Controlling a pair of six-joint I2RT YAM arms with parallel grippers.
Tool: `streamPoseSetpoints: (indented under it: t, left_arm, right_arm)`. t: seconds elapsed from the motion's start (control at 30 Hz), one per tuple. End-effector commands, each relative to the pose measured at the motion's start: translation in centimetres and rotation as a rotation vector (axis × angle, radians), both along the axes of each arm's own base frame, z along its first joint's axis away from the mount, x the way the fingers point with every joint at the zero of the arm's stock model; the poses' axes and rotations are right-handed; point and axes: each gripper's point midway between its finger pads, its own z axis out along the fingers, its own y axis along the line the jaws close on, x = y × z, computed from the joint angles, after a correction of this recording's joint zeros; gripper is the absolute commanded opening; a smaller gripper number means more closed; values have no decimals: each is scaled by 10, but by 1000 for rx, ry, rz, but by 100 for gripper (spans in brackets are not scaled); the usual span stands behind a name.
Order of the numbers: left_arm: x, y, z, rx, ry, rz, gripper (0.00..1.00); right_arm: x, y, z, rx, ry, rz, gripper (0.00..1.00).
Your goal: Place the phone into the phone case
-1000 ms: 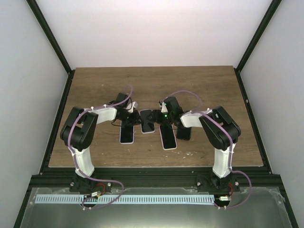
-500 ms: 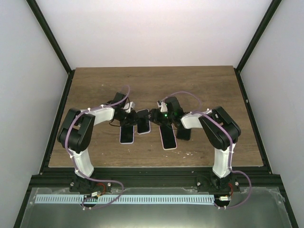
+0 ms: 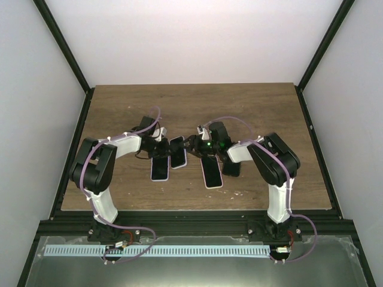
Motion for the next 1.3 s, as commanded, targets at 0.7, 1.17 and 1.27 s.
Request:
streamPoseSetpoints:
  t: [0.7, 1.17, 1.27]
  left_arm:
    - [-5, -5, -3, -33, -5, -18, 23]
    - [-4, -3, 0, -29, -11, -10, 23]
    - [-3, -3, 5, -35, -19, -5, 27]
  right_arm:
    - [-24, 37, 6, 122, 69, 205, 53]
    - [-19, 25, -3, 32, 34, 129, 15]
    - [-17, 21, -2, 12, 16, 116, 9]
